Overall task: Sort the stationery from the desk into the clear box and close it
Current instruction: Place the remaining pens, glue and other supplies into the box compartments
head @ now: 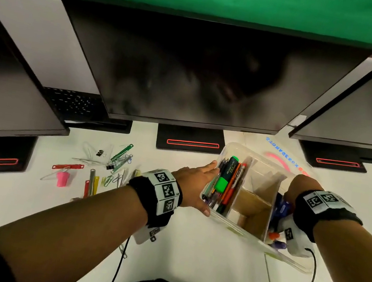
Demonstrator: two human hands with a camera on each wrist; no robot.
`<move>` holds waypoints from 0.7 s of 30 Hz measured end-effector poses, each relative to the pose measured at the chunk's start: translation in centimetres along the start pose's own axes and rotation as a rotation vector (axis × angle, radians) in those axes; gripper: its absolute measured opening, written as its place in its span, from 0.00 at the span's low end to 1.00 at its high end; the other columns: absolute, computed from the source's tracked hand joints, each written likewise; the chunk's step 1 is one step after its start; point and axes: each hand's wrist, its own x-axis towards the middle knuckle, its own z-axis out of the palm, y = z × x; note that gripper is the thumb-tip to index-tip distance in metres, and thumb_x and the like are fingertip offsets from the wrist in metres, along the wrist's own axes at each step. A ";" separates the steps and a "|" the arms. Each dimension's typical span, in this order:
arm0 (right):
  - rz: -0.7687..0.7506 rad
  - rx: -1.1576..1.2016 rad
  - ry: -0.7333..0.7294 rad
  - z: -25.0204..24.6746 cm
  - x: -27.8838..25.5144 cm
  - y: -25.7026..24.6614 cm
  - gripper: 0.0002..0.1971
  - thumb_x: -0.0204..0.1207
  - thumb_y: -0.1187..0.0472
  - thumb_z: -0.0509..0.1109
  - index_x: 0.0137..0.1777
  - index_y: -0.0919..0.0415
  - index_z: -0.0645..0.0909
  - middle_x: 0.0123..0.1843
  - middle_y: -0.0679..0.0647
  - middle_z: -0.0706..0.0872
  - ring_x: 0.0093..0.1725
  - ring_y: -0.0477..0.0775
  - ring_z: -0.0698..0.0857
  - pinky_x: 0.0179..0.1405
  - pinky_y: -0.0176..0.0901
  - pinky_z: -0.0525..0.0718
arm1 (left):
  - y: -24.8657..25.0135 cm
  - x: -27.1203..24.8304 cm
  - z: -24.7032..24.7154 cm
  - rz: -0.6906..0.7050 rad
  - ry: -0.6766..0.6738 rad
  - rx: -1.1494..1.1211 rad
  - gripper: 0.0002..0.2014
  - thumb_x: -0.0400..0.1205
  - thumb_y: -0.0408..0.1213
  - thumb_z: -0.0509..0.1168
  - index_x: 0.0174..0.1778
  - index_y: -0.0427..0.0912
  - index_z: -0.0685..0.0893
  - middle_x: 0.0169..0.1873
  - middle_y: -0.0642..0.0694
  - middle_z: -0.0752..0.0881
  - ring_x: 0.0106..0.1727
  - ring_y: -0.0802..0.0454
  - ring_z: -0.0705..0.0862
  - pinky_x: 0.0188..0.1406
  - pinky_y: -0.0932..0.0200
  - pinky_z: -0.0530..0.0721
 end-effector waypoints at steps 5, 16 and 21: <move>0.024 0.121 0.057 -3.4 -1.1 -2.0 0.12 0.75 0.56 0.70 0.48 0.67 0.80 0.41 0.60 0.80 0.43 0.60 0.81 0.45 0.47 0.80 | -0.5 0.0 0.2 0.004 0.018 -0.057 0.52 0.70 0.52 0.75 0.83 0.50 0.47 0.84 0.53 0.45 0.84 0.51 0.56 0.82 0.48 0.62; -0.622 0.472 0.043 -1.3 -12.2 -12.6 0.09 0.75 0.55 0.71 0.52 0.56 0.85 0.43 0.50 0.86 0.43 0.50 0.82 0.46 0.36 0.76 | -10.5 -7.7 -1.5 -0.260 0.186 -0.060 0.20 0.82 0.36 0.63 0.71 0.50 0.75 0.70 0.49 0.79 0.70 0.51 0.78 0.69 0.61 0.71; -0.875 0.316 -0.027 3.2 -14.8 -17.4 0.11 0.77 0.57 0.67 0.57 0.56 0.84 0.52 0.51 0.89 0.42 0.48 0.81 0.44 0.34 0.73 | -15.6 -13.1 -0.4 -0.396 0.135 -0.041 0.18 0.82 0.32 0.62 0.68 0.48 0.79 0.66 0.47 0.82 0.65 0.49 0.80 0.63 0.65 0.73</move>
